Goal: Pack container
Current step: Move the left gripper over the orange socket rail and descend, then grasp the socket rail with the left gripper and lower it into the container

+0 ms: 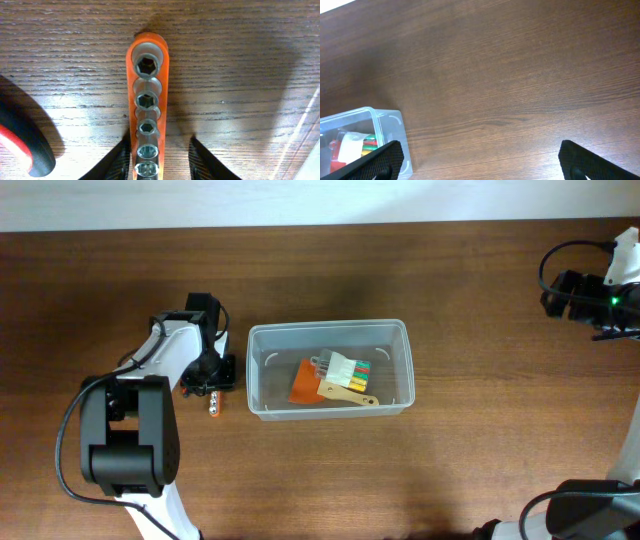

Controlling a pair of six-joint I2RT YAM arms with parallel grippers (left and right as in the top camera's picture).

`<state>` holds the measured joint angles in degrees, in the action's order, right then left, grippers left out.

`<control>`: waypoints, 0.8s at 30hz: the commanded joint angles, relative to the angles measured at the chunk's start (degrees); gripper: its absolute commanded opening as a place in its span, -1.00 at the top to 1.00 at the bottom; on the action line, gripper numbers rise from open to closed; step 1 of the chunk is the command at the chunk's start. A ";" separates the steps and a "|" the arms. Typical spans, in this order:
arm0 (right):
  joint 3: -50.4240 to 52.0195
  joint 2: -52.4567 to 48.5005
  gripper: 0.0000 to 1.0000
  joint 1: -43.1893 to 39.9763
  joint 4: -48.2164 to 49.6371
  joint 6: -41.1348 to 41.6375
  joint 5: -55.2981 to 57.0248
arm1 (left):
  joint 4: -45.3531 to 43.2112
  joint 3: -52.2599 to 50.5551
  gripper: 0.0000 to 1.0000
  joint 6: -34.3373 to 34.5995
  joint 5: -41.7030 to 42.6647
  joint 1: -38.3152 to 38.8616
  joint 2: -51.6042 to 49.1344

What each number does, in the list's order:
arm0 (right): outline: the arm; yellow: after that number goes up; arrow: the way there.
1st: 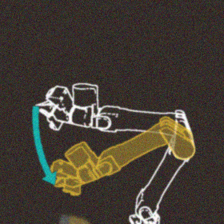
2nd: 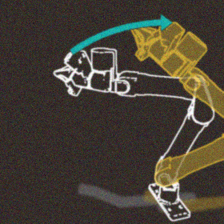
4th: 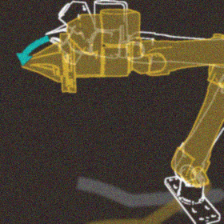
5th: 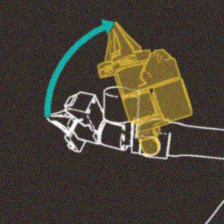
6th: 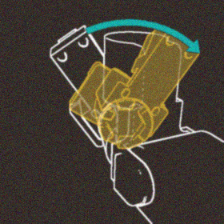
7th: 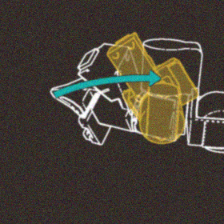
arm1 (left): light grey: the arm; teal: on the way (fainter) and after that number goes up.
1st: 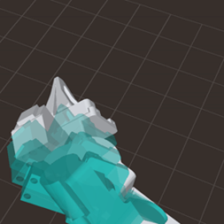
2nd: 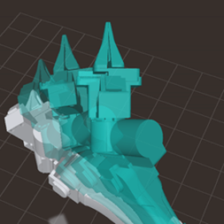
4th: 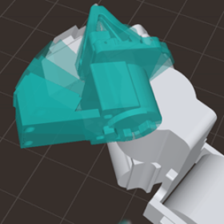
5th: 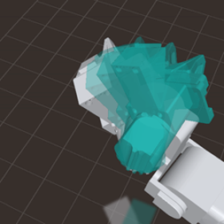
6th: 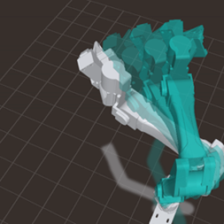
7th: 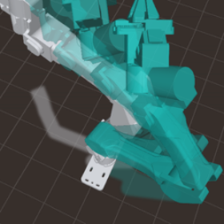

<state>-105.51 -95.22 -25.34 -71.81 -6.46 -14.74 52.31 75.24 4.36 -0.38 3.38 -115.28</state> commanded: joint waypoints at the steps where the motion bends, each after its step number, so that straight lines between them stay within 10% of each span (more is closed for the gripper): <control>1: 0.52 -0.20 -0.97 0.37 0.04 -0.33 -0.90 | 0.20 -3.21 0.30 -0.13 1.14 -0.04 -3.65; 24: 0.52 -0.20 -0.97 0.37 0.04 -0.33 -0.92 | 0.70 -1.29 0.96 0.15 1.05 -0.04 -3.63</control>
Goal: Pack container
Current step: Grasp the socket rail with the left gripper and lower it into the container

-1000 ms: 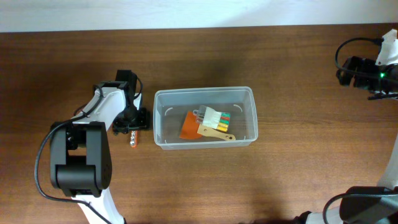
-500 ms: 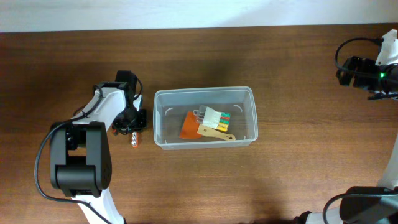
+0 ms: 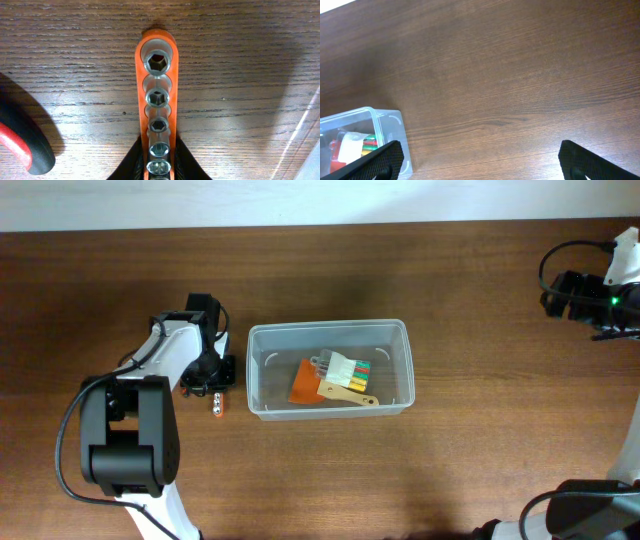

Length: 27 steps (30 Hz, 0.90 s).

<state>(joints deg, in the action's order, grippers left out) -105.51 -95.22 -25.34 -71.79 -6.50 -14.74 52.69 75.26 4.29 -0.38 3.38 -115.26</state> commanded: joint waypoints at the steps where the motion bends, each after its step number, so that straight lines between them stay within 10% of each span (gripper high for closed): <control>1: 0.52 -0.20 -0.97 0.37 0.02 -0.31 -0.90 | 0.87 -0.24 0.96 0.39 1.05 -0.04 -3.63; 16: 0.52 -0.20 -0.97 0.37 -0.02 -0.28 -0.92 | 10.75 29.03 0.96 -1.46 0.59 1.77 11.56; 27: 0.52 -0.20 -0.97 0.37 0.00 -0.31 -0.92 | 17.68 29.38 0.96 -40.54 8.94 21.05 14.56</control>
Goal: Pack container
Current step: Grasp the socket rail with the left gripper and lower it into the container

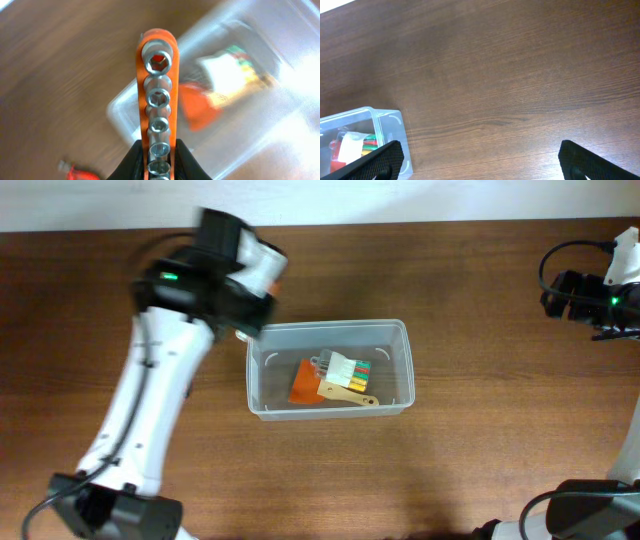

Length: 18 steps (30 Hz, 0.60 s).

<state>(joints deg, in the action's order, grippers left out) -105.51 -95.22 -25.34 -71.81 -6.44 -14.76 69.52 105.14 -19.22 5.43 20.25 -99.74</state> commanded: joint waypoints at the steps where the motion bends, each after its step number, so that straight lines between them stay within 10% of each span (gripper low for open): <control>1: 0.52 -0.20 -0.97 0.37 0.02 -0.35 -0.90 | 0.66 -0.83 0.96 -19.63 2.01 5.42 -0.98; 18: 0.52 -0.20 -0.97 0.37 0.00 -0.35 -0.92 | -4.42 -9.29 0.96 -21.14 -8.07 7.67 -17.11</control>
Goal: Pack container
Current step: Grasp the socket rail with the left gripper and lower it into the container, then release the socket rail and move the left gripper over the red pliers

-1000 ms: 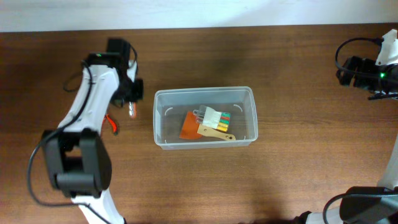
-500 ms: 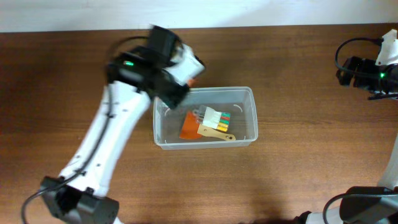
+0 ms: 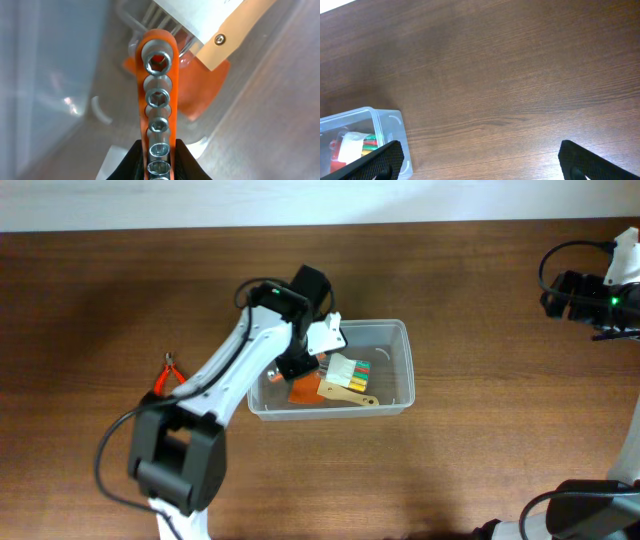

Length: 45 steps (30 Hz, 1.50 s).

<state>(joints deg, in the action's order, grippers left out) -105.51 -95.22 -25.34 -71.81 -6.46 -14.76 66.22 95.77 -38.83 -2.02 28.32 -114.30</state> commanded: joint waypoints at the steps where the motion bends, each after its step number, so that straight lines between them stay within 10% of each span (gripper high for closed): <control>1: 0.52 -0.20 -0.97 0.37 0.00 -0.33 -0.92 | -1.44 0.09 0.96 -1.55 -0.63 -0.42 -3.48; 9: 0.52 -0.20 -0.97 0.37 0.00 -0.33 -0.90 | -4.15 0.09 0.95 -1.53 -0.81 -0.85 -6.78; 12: 0.52 -0.20 -0.97 0.37 0.00 -0.33 -0.92 | -4.57 0.09 0.37 -1.53 -0.76 -0.90 -6.78; 17: 0.52 -0.20 -0.97 0.37 0.02 -0.33 -0.90 | -4.55 0.09 0.07 -1.53 -0.79 -0.90 -6.78; 33: 0.52 -0.20 -0.97 0.37 0.24 -0.35 -0.90 | 8.07 13.75 -0.38 6.10 -10.36 -1.36 4.15; 36: 0.52 -0.20 -0.97 0.37 0.35 -0.35 -0.90 | 8.35 13.75 -0.98 10.58 -11.96 -4.44 11.23; 45: 0.52 -0.68 -0.97 0.37 0.61 -0.33 -0.92 | 19.67 13.68 -0.98 43.12 -9.16 -31.34 20.06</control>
<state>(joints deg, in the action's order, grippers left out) -105.51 -95.22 -25.34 -71.50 -6.46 -14.96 82.46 109.75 -14.15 -12.73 6.85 -94.54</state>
